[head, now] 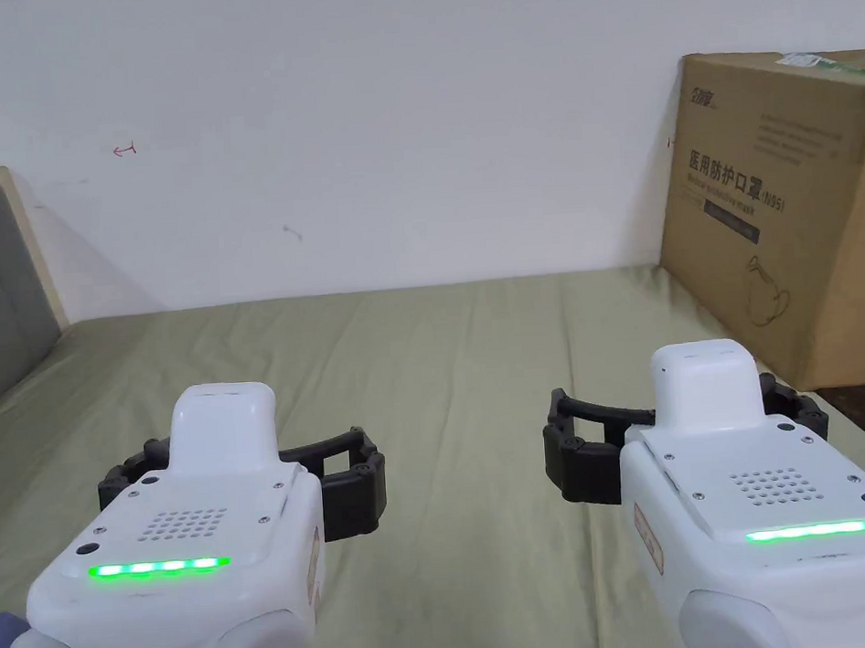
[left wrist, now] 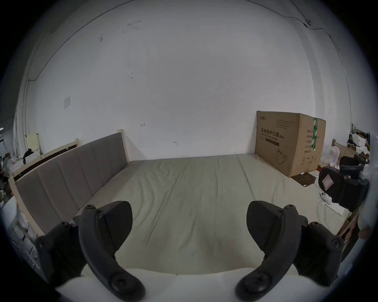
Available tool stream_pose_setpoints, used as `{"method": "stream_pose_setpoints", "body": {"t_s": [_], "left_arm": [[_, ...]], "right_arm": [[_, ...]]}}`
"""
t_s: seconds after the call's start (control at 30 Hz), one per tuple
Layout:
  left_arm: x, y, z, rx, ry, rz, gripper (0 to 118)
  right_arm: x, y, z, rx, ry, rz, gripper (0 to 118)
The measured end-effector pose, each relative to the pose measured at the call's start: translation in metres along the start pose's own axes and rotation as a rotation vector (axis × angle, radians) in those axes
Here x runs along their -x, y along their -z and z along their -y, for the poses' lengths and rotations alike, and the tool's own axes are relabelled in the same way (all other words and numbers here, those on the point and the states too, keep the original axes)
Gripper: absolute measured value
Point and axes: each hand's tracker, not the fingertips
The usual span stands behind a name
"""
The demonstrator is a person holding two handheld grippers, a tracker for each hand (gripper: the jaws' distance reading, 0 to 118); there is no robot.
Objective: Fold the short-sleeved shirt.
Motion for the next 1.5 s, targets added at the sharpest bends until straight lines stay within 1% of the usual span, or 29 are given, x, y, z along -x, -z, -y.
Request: {"method": "stream_pose_setpoints", "body": {"t_s": [0.33,0.5,0.63,0.8,1.0,1.13,1.3,1.5], "left_arm": [[0.0029,0.0030,-0.0034,0.010,-0.030,-0.024,114],[0.0032,0.0029,-0.0034,0.011,-0.026,-0.041,114],[-0.0005,-0.0026,-0.0016,-0.028,0.003,-0.069,114],[0.0012,-0.0007,-0.0024,-0.001,-0.010,-0.045,114],[-0.0011,-0.0026,-0.0011,-0.002,0.014,-0.067,114],[-0.0008,-0.0002,0.0012,0.013,0.001,-0.055,114],[0.0007,0.0007,0.0010,0.016,-0.018,-0.054,114],[0.0011,0.0021,-0.0009,0.026,-0.007,-0.038,114]], "right_arm": [[0.0012,0.0019,0.0012,-0.001,-0.002,-0.002,114],[0.0024,0.0032,0.0018,0.007,-0.001,-0.005,114],[0.0028,0.0040,0.0024,0.007,0.003,-0.009,114],[0.0046,0.0046,0.0031,0.013,-0.002,-0.012,114],[0.0047,0.0056,0.0038,0.018,-0.003,-0.012,114],[0.0039,0.0066,0.0038,0.027,0.011,-0.020,114],[0.0040,0.0069,0.0029,0.026,0.003,-0.017,114],[0.0029,0.0086,0.0026,0.033,0.022,-0.026,114]]}}
